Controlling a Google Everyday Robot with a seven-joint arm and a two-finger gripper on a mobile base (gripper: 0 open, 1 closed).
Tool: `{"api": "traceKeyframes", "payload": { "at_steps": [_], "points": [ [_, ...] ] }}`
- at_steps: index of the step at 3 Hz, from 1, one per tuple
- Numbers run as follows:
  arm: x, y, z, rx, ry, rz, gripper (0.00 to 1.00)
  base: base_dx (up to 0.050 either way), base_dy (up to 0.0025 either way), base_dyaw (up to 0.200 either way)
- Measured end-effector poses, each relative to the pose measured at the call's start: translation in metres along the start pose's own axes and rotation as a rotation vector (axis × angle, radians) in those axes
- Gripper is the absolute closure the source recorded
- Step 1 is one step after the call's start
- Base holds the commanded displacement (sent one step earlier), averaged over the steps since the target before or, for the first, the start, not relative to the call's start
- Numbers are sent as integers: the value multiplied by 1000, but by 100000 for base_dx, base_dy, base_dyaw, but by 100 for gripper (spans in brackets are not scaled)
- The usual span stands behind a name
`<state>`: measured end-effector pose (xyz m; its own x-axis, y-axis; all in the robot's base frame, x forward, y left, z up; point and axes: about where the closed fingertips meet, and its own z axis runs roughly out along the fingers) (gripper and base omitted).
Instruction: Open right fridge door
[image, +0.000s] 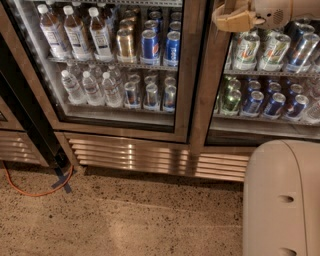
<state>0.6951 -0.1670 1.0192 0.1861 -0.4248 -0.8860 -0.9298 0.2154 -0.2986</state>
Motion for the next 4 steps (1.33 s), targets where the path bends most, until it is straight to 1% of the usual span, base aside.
{"api": "traceKeyframes", "payload": {
  "at_steps": [1,2,3,4],
  "points": [
    [-2,3,-2,0,0,0,100,0,0,0],
    [-3,3,-1,-17,5,10,100,0,0,0],
    [-7,14,-4,-45,4,21,100,0,0,0],
    [-7,14,-4,-45,4,21,100,0,0,0]
  ]
}}
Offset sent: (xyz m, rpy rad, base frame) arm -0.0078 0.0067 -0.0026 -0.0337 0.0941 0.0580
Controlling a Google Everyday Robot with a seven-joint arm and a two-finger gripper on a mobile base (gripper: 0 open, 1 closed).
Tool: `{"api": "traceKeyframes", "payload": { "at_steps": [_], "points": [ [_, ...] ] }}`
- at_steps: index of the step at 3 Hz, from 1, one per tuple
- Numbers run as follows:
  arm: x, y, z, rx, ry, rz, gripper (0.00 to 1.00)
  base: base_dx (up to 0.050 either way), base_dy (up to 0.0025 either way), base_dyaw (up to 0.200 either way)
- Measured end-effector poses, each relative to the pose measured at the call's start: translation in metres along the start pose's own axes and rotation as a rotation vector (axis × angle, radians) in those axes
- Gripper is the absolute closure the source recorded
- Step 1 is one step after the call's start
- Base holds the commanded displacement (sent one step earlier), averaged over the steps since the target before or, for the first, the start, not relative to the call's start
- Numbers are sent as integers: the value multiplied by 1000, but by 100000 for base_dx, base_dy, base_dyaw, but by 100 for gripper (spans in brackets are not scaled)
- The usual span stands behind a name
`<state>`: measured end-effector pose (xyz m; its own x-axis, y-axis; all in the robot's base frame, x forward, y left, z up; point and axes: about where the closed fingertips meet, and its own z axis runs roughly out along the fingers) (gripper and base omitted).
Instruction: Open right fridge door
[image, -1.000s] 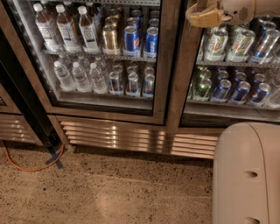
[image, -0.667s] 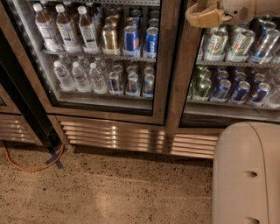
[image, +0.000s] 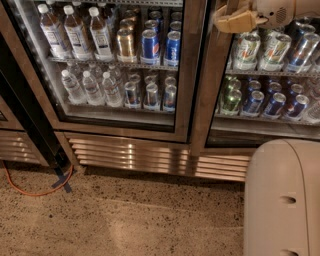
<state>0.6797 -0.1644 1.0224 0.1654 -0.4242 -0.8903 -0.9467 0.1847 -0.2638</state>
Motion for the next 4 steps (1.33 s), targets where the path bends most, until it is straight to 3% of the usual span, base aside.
{"api": "traceKeyframes", "payload": {
  "at_steps": [3,4],
  "points": [
    [-4,10,-3,-40,-15,6,100,0,0,0],
    [-12,28,-10,-95,-51,-7,100,0,0,0]
  ]
}}
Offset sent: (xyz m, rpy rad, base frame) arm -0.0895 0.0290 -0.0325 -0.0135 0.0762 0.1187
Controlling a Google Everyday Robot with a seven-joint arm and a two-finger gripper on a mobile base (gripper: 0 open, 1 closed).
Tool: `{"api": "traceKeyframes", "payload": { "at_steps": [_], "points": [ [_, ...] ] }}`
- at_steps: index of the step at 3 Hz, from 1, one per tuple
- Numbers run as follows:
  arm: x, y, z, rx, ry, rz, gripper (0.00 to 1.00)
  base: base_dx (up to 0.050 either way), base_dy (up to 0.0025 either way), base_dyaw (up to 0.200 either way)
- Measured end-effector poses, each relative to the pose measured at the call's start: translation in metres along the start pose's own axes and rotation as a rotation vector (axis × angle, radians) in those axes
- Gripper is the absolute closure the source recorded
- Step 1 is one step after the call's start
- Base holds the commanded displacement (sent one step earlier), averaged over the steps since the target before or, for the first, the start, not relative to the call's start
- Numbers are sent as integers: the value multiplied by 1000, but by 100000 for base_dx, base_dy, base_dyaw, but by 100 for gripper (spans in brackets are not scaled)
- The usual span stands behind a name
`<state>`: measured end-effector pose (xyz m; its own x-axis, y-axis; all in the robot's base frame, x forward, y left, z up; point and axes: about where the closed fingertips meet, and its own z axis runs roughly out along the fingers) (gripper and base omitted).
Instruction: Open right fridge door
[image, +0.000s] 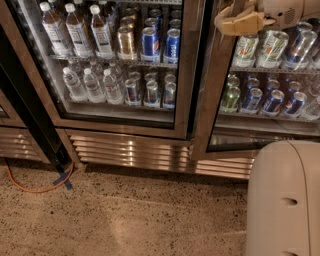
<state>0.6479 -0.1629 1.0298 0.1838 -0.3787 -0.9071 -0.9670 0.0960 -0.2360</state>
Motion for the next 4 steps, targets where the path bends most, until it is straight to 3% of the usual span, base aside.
{"api": "traceKeyframes", "payload": {
  "at_steps": [4],
  "points": [
    [-11,12,-8,-19,29,-32,100,0,0,0]
  ]
}}
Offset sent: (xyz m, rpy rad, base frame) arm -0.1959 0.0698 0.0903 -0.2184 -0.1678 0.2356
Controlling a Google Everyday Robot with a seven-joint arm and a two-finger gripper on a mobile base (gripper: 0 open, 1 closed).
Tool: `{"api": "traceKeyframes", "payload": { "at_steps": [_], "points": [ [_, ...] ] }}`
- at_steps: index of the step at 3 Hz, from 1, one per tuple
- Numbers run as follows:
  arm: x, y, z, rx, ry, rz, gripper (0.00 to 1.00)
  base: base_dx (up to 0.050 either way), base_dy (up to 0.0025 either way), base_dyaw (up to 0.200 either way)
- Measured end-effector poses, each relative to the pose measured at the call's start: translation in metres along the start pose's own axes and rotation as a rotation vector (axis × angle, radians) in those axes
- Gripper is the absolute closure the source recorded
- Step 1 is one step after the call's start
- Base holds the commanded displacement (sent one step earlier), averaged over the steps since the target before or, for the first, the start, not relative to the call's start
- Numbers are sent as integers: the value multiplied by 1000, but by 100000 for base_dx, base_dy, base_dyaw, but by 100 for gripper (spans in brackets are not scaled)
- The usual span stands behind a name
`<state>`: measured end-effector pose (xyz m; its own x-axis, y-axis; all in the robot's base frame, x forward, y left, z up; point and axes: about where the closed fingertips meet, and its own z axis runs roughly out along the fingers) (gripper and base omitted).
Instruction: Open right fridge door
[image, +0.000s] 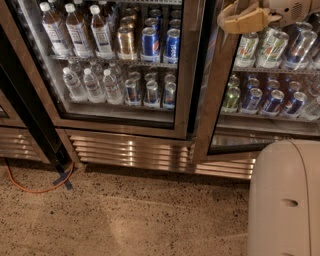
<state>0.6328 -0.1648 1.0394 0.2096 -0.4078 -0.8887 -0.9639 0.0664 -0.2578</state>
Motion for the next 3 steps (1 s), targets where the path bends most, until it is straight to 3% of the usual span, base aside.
{"api": "traceKeyframes", "payload": {
  "at_steps": [1,3],
  "points": [
    [-1,-3,0,11,-5,0,100,0,0,0],
    [-6,3,-2,-17,-25,2,100,0,0,0]
  ]
}}
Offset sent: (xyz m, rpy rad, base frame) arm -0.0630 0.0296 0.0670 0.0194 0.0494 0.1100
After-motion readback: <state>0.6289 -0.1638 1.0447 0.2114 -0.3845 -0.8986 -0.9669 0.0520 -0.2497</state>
